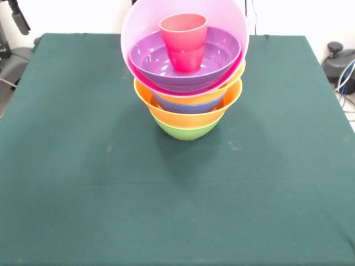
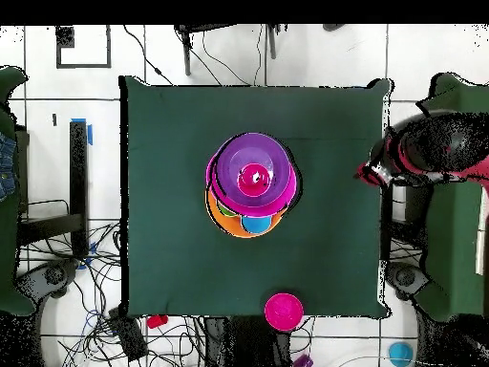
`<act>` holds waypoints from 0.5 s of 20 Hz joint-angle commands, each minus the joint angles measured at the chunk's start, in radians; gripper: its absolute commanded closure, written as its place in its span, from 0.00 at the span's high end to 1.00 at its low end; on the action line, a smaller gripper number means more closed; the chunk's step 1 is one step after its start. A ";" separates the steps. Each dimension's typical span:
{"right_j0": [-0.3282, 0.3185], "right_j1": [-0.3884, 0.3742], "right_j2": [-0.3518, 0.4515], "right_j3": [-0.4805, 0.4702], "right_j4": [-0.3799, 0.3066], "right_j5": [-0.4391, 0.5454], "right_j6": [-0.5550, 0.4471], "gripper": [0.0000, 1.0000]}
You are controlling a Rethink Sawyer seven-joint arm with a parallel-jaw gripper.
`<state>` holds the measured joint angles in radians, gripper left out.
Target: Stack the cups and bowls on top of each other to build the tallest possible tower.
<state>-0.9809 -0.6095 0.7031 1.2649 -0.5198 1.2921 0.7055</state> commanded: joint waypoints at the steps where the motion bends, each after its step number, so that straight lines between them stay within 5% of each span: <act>1: -0.013 -0.059 0.011 0.321 -0.050 -0.163 -0.099 1.00; 10: -0.048 -0.091 -0.020 0.536 -0.044 -0.349 0.052 1.00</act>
<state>-1.0373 -0.6946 0.7022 1.5630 -0.5188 1.0839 0.7055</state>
